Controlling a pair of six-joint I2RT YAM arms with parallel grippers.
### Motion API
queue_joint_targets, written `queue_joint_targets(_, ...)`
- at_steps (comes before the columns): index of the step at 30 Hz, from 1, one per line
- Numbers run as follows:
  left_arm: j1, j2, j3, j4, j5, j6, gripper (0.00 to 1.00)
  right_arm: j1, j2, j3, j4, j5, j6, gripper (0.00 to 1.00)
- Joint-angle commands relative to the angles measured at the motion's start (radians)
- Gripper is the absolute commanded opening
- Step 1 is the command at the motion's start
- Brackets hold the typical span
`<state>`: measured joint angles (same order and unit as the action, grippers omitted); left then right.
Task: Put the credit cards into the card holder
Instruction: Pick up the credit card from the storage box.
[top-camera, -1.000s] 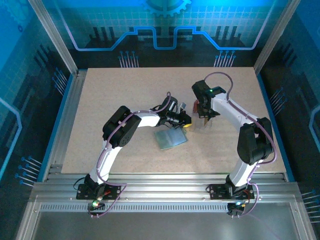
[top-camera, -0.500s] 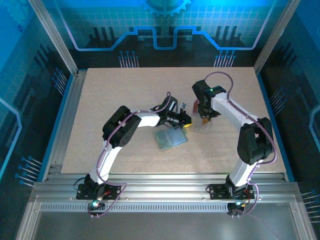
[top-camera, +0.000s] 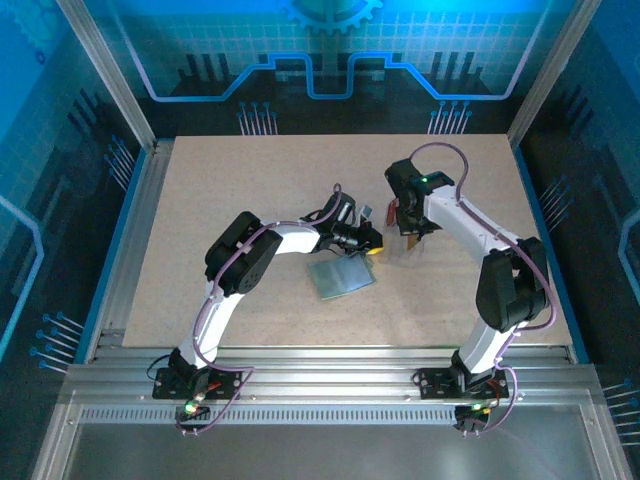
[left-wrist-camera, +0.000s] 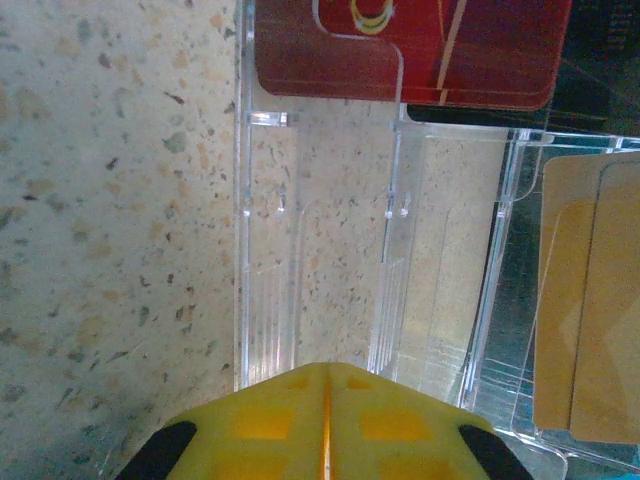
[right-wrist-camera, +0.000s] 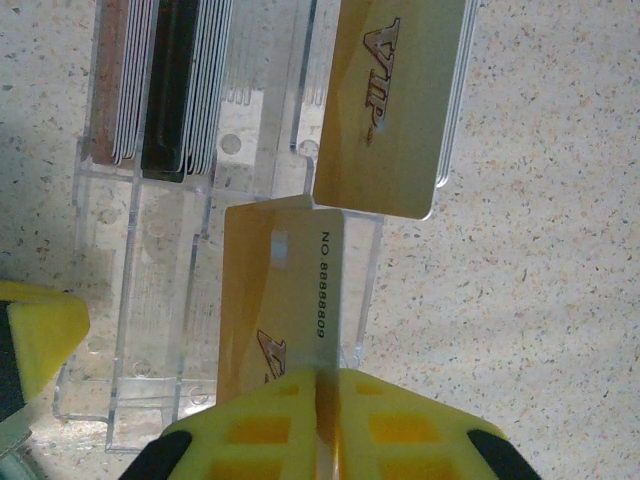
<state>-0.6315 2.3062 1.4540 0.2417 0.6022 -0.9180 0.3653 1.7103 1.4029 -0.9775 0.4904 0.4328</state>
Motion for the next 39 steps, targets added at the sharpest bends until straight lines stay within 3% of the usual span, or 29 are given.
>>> queue_joint_targets(1, 0.003, 0.009, -0.035, -0.138, -0.055, 0.009, 0.09, -0.011, -0.026, 0.014, -0.056, 0.036, -0.012, 0.12)
queue_joint_targets(7, 0.004, 0.009, -0.038, -0.136, -0.055, 0.008, 0.09, -0.014, -0.025, 0.013, -0.052, 0.028, -0.014, 0.17)
queue_joint_targets(26, 0.003, 0.006, -0.041, -0.134, -0.056, 0.006, 0.09, -0.015, -0.040, 0.021, -0.062, 0.030, -0.021, 0.11)
queue_joint_targets(39, 0.003, -0.005, -0.043, -0.133, -0.053, 0.005, 0.09, -0.017, -0.059, 0.025, -0.052, -0.029, -0.032, 0.00)
